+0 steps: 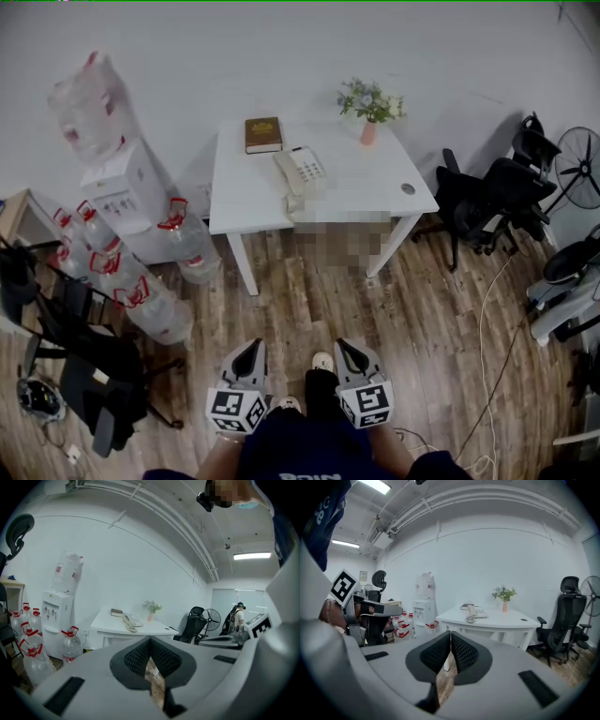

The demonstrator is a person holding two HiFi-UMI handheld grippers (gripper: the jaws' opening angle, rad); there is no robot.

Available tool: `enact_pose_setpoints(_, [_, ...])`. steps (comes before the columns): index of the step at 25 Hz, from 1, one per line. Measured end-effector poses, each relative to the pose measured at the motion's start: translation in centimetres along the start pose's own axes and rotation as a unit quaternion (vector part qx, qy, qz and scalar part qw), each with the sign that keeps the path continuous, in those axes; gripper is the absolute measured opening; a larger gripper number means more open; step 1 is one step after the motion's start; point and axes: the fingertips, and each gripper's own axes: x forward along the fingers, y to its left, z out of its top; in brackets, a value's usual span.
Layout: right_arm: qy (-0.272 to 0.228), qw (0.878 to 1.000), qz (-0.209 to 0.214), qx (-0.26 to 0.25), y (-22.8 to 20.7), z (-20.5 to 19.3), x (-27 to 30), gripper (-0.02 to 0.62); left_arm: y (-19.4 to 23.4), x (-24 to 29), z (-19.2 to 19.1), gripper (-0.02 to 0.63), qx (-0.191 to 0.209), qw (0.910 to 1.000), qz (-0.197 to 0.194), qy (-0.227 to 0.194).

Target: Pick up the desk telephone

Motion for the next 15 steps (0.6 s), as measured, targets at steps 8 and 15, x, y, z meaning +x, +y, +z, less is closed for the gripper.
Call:
enact_pose_setpoints(8, [-0.008,1.000,0.008,-0.010,-4.0,2.1,4.5,0.023,1.3,4.7,1.4,0.015,0.023,0.9993,0.029,0.000])
enact_pose_setpoints(15, [-0.018,1.000,0.010,-0.015,-10.3,4.1,8.6,0.023,1.5,9.8,4.6,0.015,0.024,0.9974,0.059,-0.034])
